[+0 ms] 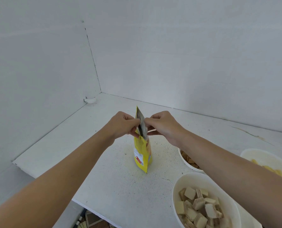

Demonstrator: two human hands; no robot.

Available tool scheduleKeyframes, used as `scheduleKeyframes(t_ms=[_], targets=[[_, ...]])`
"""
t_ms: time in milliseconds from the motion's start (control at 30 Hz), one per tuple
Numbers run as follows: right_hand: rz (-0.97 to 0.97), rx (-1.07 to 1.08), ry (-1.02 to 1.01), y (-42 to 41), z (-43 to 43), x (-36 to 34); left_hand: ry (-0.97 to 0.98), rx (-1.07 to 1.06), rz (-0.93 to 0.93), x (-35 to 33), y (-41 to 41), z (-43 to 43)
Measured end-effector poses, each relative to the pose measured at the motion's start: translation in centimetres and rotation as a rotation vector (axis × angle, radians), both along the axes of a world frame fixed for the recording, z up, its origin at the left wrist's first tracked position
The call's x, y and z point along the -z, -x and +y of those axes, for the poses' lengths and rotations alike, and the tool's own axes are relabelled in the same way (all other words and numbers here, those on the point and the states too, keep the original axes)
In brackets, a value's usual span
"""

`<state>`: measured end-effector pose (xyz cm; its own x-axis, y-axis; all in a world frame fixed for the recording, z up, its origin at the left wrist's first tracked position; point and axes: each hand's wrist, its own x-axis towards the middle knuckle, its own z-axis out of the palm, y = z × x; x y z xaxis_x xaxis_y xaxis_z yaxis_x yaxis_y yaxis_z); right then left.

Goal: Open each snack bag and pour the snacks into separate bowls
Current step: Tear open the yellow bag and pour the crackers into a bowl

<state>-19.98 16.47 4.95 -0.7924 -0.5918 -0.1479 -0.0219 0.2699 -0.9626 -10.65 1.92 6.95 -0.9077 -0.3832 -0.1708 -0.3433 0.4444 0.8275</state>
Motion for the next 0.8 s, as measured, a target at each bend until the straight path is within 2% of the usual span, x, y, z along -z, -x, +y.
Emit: scheduleKeyframes(t_ms=[133, 333, 533, 700, 800], targets=[[0.077, -0.020, -0.117, -0.5, -0.2, 0.0, 0.019, 0.064, -0.114, 0.5, 0.3, -0.2], [0.084, -0.098, -0.212, -0.4, 0.0, -0.4, 0.044, 0.178, -0.127, 0.5, 0.2, 0.1], [-0.040, -0.150, -0.089, -0.5, 0.2, -0.7, 0.041, 0.110, -0.047, 0.6, 0.4, 0.0], [0.025, -0.097, -0.082, -1.2, 0.1, 0.1, 0.088, 0.060, 0.015, 1.1, 0.5, 0.5], [0.075, -0.044, -0.108, -1.1, 0.1, 0.1, 0.029, 0.062, 0.006, 1.1, 0.5, 0.2]])
